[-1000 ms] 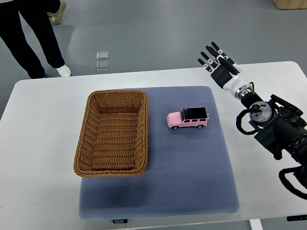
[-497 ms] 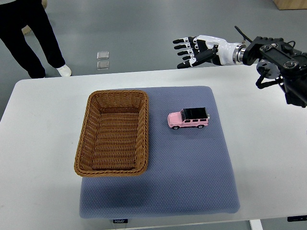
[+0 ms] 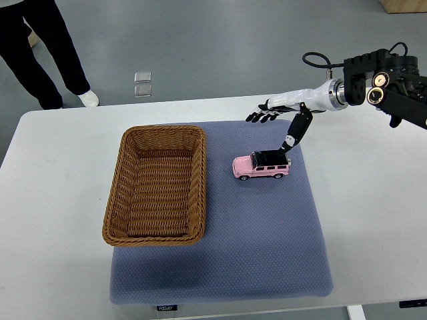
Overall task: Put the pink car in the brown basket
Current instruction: 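Lower the right hand onto the pink toy car and close fingers around it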
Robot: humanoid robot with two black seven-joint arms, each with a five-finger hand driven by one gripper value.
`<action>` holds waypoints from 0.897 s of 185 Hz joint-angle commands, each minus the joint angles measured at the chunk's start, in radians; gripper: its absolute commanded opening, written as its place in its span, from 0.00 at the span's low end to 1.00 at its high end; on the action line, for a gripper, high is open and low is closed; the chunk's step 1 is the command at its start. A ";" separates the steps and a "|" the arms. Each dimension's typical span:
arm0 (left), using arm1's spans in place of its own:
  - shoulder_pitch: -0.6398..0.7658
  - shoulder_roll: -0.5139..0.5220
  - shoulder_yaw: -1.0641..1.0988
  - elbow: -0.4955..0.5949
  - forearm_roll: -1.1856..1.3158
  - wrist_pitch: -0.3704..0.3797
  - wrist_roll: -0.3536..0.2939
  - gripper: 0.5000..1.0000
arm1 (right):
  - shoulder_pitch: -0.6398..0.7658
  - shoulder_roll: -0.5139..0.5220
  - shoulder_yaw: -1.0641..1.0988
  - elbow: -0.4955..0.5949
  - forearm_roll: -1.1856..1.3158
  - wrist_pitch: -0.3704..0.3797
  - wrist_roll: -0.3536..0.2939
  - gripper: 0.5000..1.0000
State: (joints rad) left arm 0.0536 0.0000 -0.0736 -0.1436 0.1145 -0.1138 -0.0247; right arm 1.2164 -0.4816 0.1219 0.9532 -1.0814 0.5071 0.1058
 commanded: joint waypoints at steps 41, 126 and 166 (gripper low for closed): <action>0.000 0.000 0.000 0.002 0.001 -0.001 0.000 1.00 | -0.095 0.044 -0.005 -0.008 -0.006 -0.093 -0.034 0.85; 0.000 0.000 0.000 0.007 0.001 -0.001 0.000 1.00 | -0.147 0.109 -0.047 -0.090 -0.008 -0.200 -0.035 0.72; 0.000 0.000 0.000 0.007 -0.001 -0.001 0.000 1.00 | -0.155 0.110 -0.073 -0.091 -0.008 -0.219 -0.032 0.43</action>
State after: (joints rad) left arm 0.0537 0.0000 -0.0737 -0.1366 0.1151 -0.1152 -0.0244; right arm 1.0630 -0.3714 0.0632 0.8625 -1.0891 0.2935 0.0705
